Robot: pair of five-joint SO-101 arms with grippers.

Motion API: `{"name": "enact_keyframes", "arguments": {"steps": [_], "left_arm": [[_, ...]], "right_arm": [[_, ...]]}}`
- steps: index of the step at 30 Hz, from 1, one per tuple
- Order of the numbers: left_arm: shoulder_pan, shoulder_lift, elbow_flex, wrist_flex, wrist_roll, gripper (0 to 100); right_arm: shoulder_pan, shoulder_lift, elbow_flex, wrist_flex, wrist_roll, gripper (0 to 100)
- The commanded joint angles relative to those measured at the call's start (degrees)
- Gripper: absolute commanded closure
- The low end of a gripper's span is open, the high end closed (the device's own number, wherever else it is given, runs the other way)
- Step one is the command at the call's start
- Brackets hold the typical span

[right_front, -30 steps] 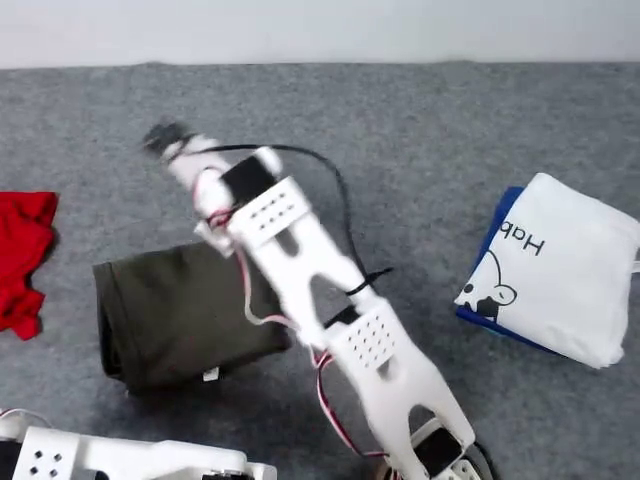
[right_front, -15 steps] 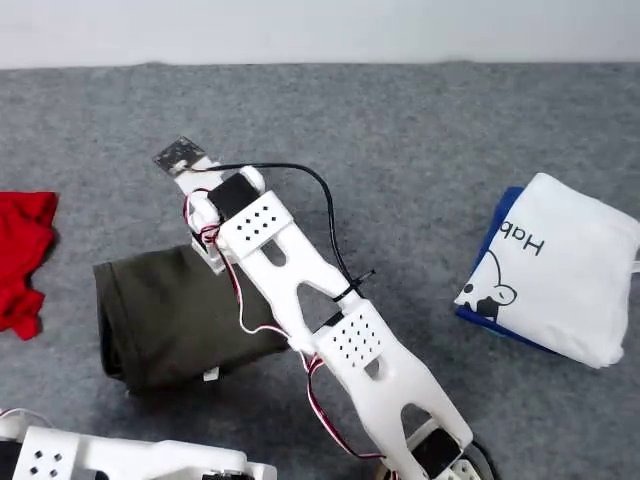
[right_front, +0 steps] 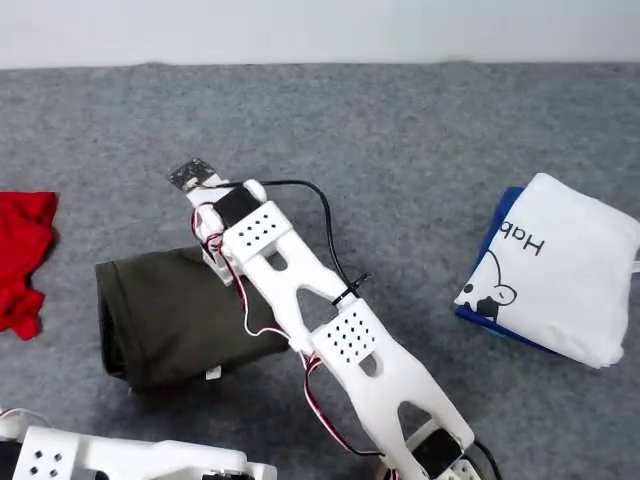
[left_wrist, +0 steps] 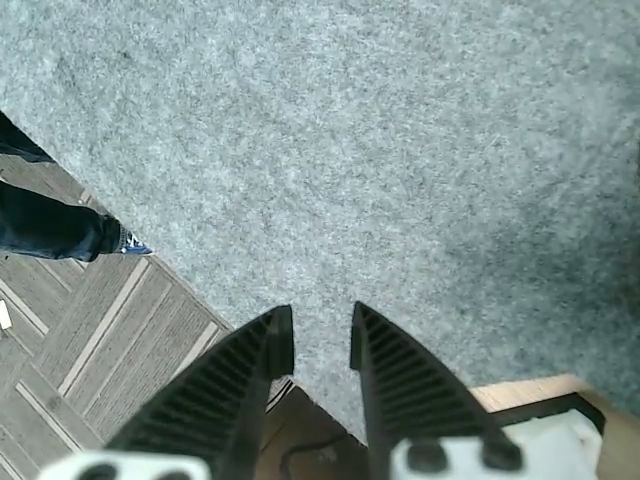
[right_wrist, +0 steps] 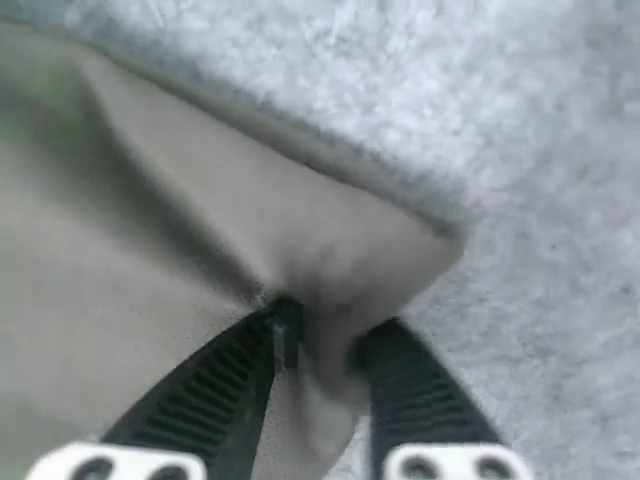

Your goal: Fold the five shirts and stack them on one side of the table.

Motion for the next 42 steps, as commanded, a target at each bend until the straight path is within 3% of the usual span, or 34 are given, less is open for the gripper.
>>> {"name": "enact_keyframes", "arguments": {"steps": [1, 7, 16, 20, 26, 31, 34, 42], "left_arm": [[0.09, -0.09, -2.68, 0.44, -0.44, 90], [0.09, -0.09, -2.68, 0.35, -0.44, 90], [0.09, -0.09, -2.68, 0.09, -0.53, 90], [0.09, -0.09, -2.68, 0.09, -0.53, 90], [0.09, -0.09, -2.68, 0.09, -0.53, 90], [0.09, -0.09, -2.68, 0.09, -0.53, 90], [0.09, -0.09, -2.68, 0.26, -0.53, 90], [0.09, -0.09, -2.59, 0.44, -0.53, 90]], "right_arm": [[1.71, -0.66, -1.41, 3.65, 2.99, 99.0], [9.98, -2.59, -3.43, 4.70, 9.14, 98.8], [21.85, -6.11, -3.43, -2.42, 32.26, 98.8], [21.23, -5.58, -3.34, -10.24, 41.32, 98.8], [14.02, -4.79, -2.99, -22.46, 50.99, 98.8], [11.82, -3.91, -3.43, -27.91, 50.37, 90.2], [12.70, -6.37, -3.52, -26.68, 40.26, 83.0], [11.65, -16.92, -3.52, -5.05, 27.16, 80.5]]}}
